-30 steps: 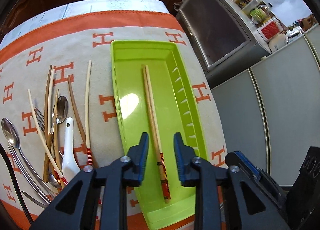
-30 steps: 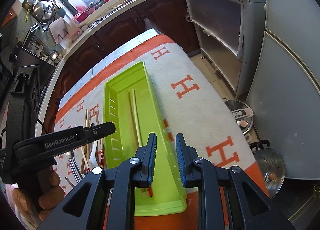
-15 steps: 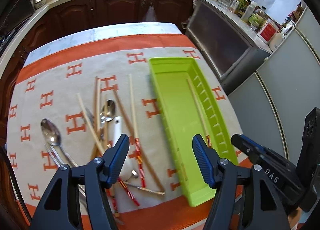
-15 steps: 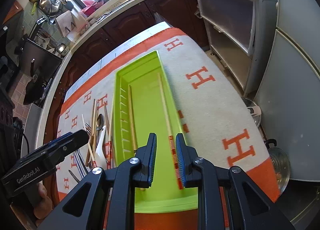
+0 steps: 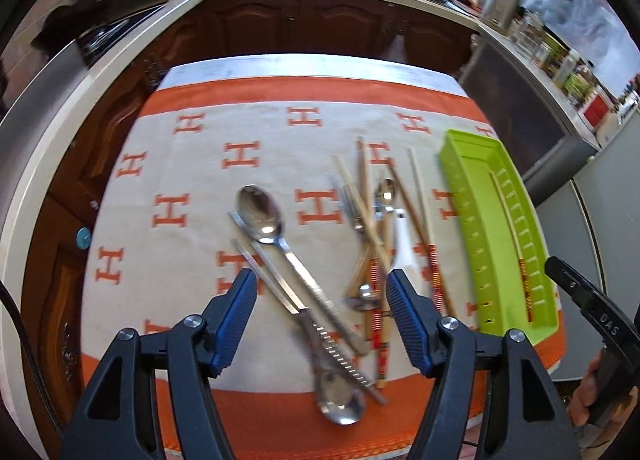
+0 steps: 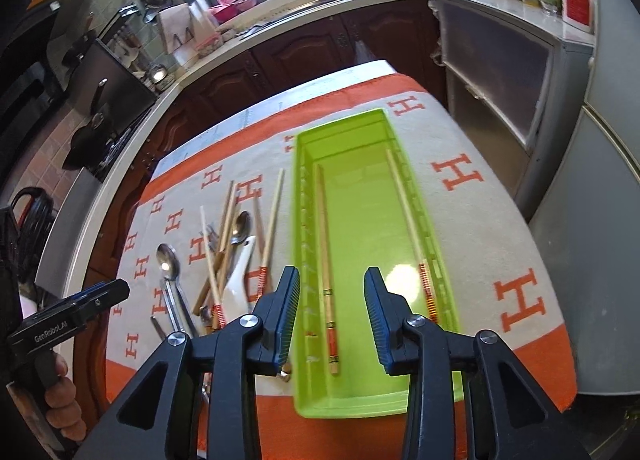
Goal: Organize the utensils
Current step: 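Lower the left gripper onto a metal spoon handle and close it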
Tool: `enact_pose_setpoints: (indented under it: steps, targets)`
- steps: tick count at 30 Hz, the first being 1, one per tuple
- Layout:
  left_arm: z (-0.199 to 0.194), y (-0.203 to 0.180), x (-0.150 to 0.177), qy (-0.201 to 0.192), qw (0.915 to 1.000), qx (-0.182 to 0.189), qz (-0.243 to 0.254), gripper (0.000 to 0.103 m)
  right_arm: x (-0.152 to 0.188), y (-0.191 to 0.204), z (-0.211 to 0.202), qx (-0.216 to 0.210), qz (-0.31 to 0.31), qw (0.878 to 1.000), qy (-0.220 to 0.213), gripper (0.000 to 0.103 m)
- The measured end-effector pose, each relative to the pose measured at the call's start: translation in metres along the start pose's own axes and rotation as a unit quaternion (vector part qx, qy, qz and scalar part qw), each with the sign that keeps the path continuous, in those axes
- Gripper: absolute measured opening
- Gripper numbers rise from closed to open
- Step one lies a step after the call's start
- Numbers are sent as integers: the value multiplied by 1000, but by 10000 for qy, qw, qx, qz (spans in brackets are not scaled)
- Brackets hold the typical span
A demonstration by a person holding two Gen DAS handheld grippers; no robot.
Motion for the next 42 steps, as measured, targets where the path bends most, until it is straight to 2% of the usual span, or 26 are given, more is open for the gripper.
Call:
enact_pose_setpoints:
  steps: [5, 7, 9, 14, 16, 18, 19, 20, 23, 26, 29, 33, 36, 39, 42]
  targets:
    - [-9, 37, 12, -159, 9994, -157, -248, 79, 8, 29, 3, -137, -430, 9989, 156, 34]
    - [-11, 47, 16, -181, 9992, -79, -358, 88, 11, 40, 6, -193, -549, 9979, 283, 34]
    - [-11, 53, 20, -147, 9991, -3, -393, 91, 13, 47, 10, -324, -550, 9971, 403, 34]
    - [-6, 56, 32, -133, 9991, 217, -328, 95, 21, 72, 20, -455, -825, 9938, 586, 34]
    - [3, 57, 37, -6, 9988, 342, -343, 95, 25, 81, 23, -491, -956, 9921, 642, 34]
    - [16, 58, 44, 181, 9982, 427, -378, 95, 29, 89, 26, -507, -1055, 9906, 712, 40]
    - [22, 58, 47, 263, 9981, 417, -369, 95, 30, 93, 29, -518, -1066, 9901, 749, 49]
    - [26, 57, 49, 317, 9981, 403, -356, 94, 32, 95, 29, -554, -1063, 9899, 757, 54]
    - [45, 58, 56, 576, 9968, 413, -369, 85, 36, 104, 32, -559, -1208, 9881, 769, 55]
    - [59, 61, 60, 697, 9943, 671, -440, 76, 41, 111, 37, -514, -1374, 9860, 798, 55]
    - [64, 61, 62, 647, 9926, 897, -495, 71, 44, 113, 43, -544, -1382, 9849, 890, 55]
    - [69, 61, 65, 492, 9886, 1322, -533, 57, 46, 112, 49, -554, -1377, 9841, 975, 55]
    - [70, 58, 65, 353, 9865, 1536, -450, 55, 47, 113, 51, -562, -1383, 9837, 1008, 55]
    - [72, 52, 66, 201, 9867, 1593, -261, 52, 48, 114, 53, -555, -1410, 9831, 1029, 55]
    - [76, 43, 67, 144, 9866, 1626, -69, 44, 49, 116, 55, -558, -1435, 9823, 1067, 55]
Point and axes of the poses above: each gripper's, at about its wrist camera, not at the fingertips, and z roughly the way its jaws point, y to its left, x to its underside, the point moved 2 cm from there along z, roughly the way its jaws point, and after that the axes turned 1 degree about x, right-handed, at the moved point
